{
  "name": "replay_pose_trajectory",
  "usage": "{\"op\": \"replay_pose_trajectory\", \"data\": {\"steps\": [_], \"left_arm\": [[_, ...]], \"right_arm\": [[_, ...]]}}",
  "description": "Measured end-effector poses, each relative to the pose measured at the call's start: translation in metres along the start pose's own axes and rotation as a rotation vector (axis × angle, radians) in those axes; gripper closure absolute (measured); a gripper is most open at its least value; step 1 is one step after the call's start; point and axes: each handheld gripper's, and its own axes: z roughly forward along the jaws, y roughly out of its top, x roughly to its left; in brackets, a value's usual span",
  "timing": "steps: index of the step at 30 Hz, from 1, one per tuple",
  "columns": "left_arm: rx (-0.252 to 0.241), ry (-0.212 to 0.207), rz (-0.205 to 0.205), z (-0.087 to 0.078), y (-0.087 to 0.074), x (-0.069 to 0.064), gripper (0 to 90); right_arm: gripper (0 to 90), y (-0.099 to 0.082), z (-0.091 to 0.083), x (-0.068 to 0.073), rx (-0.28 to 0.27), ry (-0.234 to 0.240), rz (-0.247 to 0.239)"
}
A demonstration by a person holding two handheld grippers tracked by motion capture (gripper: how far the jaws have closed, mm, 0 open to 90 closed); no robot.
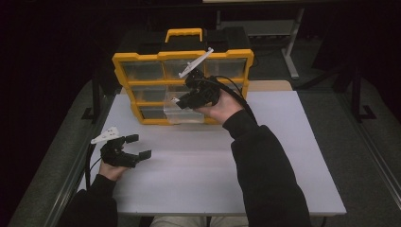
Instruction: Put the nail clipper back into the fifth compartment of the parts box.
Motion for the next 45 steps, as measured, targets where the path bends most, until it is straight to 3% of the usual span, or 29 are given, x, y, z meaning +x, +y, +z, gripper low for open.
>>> {"op": "replay_pose_trajectory", "data": {"steps": [18, 39, 41, 45], "left_arm": [[-0.007, -0.003, -0.004, 0.0, 0.0, 0.001, 0.0], [-0.003, -0.004, -0.004, 0.001, 0.0, 0.001, 0.0], [-0.002, -0.005, -0.004, 0.001, 0.0, 0.001, 0.0], [-0.002, -0.005, -0.003, 0.001, 0.0, 0.001, 0.0]], "right_arm": [[75.8, 0.001, 0.013, -0.031, 0.016, -0.025, 0.074], [75.7, -0.003, 0.024, -0.04, 0.048, -0.038, 0.093], [74.9, -0.003, 0.025, -0.041, 0.053, -0.033, 0.098], [65.0, -0.005, 0.025, -0.041, 0.056, -0.039, 0.103]]}}
